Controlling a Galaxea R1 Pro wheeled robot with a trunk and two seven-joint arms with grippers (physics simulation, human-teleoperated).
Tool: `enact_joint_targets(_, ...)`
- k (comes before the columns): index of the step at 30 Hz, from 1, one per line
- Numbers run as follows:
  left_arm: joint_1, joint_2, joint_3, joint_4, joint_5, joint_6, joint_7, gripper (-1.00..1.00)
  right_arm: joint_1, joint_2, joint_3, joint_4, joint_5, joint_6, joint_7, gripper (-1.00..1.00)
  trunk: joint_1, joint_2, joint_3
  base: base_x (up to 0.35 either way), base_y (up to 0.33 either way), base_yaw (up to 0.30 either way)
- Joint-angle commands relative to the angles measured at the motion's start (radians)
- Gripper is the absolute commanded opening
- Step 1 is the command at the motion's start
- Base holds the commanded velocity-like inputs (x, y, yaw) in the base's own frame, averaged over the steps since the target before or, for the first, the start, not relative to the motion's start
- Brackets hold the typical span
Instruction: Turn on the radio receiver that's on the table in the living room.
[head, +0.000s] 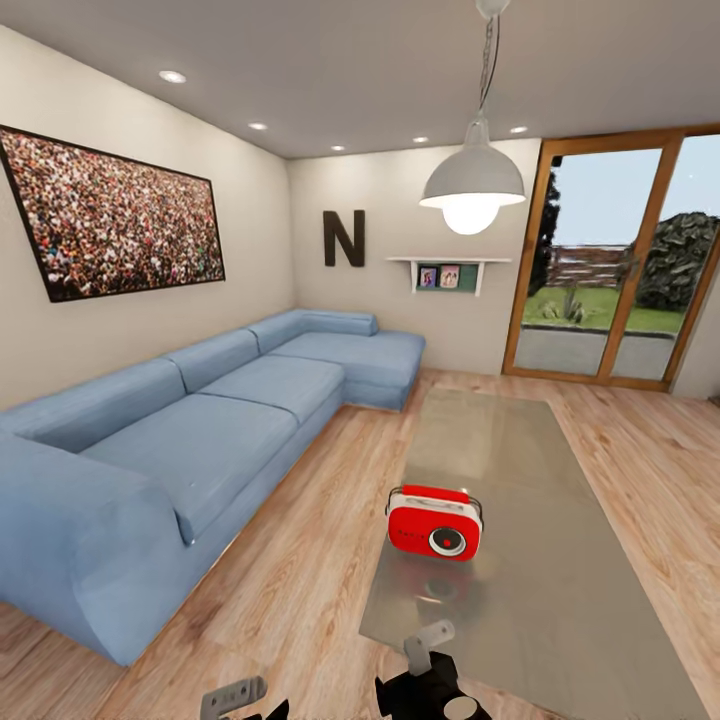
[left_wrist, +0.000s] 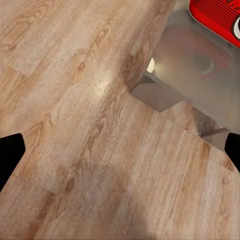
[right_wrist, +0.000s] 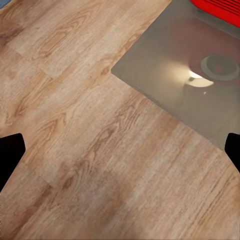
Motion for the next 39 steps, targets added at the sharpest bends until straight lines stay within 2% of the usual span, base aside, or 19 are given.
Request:
enact_joint_targets(1,0.000,0.000,0.000,0.000,0.000,0.000,0.000,1.00,0.000,0.000,0.000,0.000,0.000,0.000,0.000,1.00,0.000,0.000,-0.002,0.000,0.000,0.000)
enact_joint_targets(39,0.000,0.000,0.000,0.000,0.000,0.000,0.000,1.00,0.000,0.000,0.001,0.000,-0.001,0.001,0.001,1.00,0.000,0.000,-0.064,0.000,0.000,0.000)
